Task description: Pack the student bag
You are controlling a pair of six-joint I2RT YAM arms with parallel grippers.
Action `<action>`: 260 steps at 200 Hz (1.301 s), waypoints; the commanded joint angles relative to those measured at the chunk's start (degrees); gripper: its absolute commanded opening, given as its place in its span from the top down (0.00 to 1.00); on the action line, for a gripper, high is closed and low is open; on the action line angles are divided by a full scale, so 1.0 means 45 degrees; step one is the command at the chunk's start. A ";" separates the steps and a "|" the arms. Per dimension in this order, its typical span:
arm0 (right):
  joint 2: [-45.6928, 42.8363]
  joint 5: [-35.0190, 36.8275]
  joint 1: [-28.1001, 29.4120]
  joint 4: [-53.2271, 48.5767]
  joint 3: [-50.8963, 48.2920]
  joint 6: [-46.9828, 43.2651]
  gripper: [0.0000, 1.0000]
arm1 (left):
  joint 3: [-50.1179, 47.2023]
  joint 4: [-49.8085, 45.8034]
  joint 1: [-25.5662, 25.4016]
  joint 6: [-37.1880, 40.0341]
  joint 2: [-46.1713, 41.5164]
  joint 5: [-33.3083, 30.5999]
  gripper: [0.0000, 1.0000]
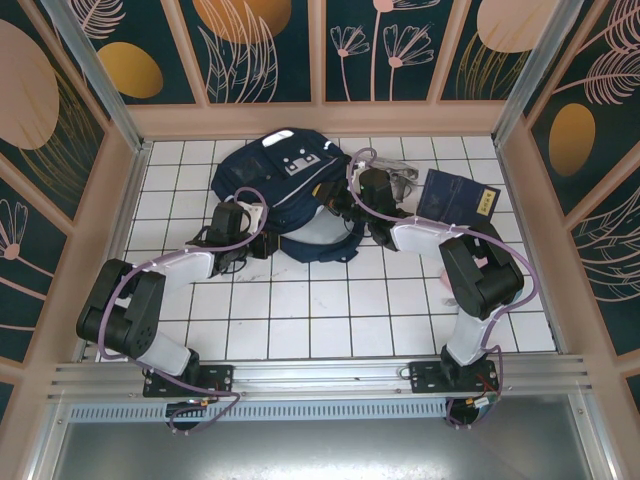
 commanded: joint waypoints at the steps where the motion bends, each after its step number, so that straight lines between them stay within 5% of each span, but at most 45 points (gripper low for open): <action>1: -0.0364 0.0393 -0.0268 0.0882 0.0549 -0.0058 0.87 | -0.0118 0.0114 0.0038 0.0038 -0.0053 -0.0992 0.88; 25: -0.0491 0.0819 -0.0268 0.0514 0.0471 -0.0220 0.87 | -0.0001 -0.0347 0.0038 -0.0319 -0.0162 -0.2237 0.99; 116: -0.1001 0.1370 -0.0273 -0.0074 0.0355 -0.0734 0.87 | 0.0626 -0.2105 0.0142 -0.2455 -0.0226 -0.7093 1.00; 131: -0.0938 0.0987 -0.0239 0.0114 0.0404 -0.0687 0.87 | 0.0809 -0.2268 0.0321 -0.2873 -0.0243 -0.7187 0.91; 156: -0.0854 0.0275 -0.0124 0.0045 0.0520 -0.0527 0.85 | 0.0837 -0.2497 0.0349 -0.3071 -0.0784 -0.6332 0.58; 179: -0.1143 -0.0015 -0.0073 -0.0861 0.0176 -0.0531 0.61 | 0.0799 -0.3476 0.0349 -0.3343 -0.1756 -0.5761 0.40; 201: -0.2097 0.0443 -0.0091 -0.2268 -0.0586 -0.1039 0.41 | 0.0602 -0.4214 0.0349 -0.3362 -0.3035 -0.5637 0.31; 260: -0.4210 0.4833 -0.1166 -0.6568 -0.1331 -0.3796 0.34 | 0.1387 -0.4172 0.0216 -0.2779 -0.4360 -0.4310 0.27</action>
